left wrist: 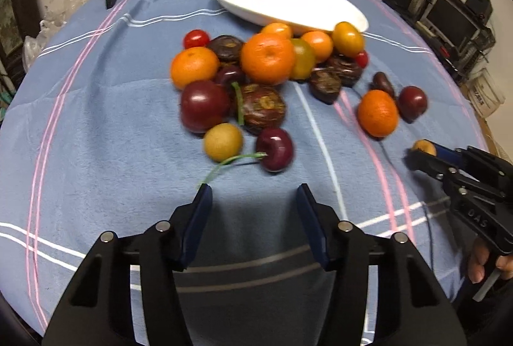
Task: Organize fruits
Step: 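Grasp the cherry with the left tool while the right tool grasps a yellow plum, then carry both fruits to the white plate and open both tools, then grasp a yellow plum with the left tool while the right tool grasps a tangerine, then drop the plum and tangerine onto the white plate, opening both tools, then grasp a dark red plum with the right tool while the left tool grasps another, then release both dark red plums onto the white plate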
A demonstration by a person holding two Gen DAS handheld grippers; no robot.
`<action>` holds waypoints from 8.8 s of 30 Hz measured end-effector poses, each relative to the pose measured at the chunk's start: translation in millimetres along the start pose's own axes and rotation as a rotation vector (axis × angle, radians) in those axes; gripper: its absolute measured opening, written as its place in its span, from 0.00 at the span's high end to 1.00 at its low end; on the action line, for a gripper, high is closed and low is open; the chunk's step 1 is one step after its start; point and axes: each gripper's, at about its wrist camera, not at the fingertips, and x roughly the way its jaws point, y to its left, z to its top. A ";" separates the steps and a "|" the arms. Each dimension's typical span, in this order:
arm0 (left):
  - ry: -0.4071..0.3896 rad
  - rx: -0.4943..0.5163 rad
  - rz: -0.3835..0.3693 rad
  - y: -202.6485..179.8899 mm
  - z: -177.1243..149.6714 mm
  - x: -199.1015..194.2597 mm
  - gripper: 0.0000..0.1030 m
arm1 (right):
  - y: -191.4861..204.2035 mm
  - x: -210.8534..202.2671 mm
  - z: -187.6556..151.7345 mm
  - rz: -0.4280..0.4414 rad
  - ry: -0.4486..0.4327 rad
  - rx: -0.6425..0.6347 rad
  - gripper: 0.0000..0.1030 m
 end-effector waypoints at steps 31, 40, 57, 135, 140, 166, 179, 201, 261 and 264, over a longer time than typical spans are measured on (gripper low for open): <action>-0.193 0.036 -0.031 -31.2 128.4 -13.9 0.74 | -8.1 -21.2 117.1 0.074 -0.180 0.006 0.76; -0.090 -0.021 0.017 -27.0 189.7 62.0 0.74 | -41.2 75.2 157.6 0.061 -0.018 0.150 0.76; -0.131 -0.053 -0.004 -14.6 174.5 43.0 0.41 | -49.0 53.8 147.6 0.141 -0.056 0.166 0.60; -0.163 -0.014 0.041 -14.5 165.9 24.3 0.76 | -13.9 29.6 144.6 0.011 -0.064 -0.023 0.58; -0.107 -0.024 0.069 -11.3 191.3 61.4 0.75 | -20.7 66.9 161.6 -0.003 0.013 -0.010 0.58; -0.159 -0.051 0.062 13.0 101.9 5.4 0.16 | -46.4 9.9 68.5 -0.047 0.017 0.001 0.40; -0.086 -0.061 0.057 18.7 51.5 9.7 0.16 | -41.7 34.9 46.0 -0.085 0.080 0.023 0.41; -0.030 -0.012 0.086 45.9 37.0 22.4 0.36 | -40.6 20.3 33.6 -0.016 0.042 0.060 0.61; -0.138 -0.065 0.000 0.3 138.6 14.6 0.41 | -34.2 22.4 103.5 -0.007 -0.016 0.006 0.49; -0.136 -0.062 0.012 2.2 119.4 9.5 0.40 | -32.3 22.8 91.1 -0.004 0.000 0.005 0.48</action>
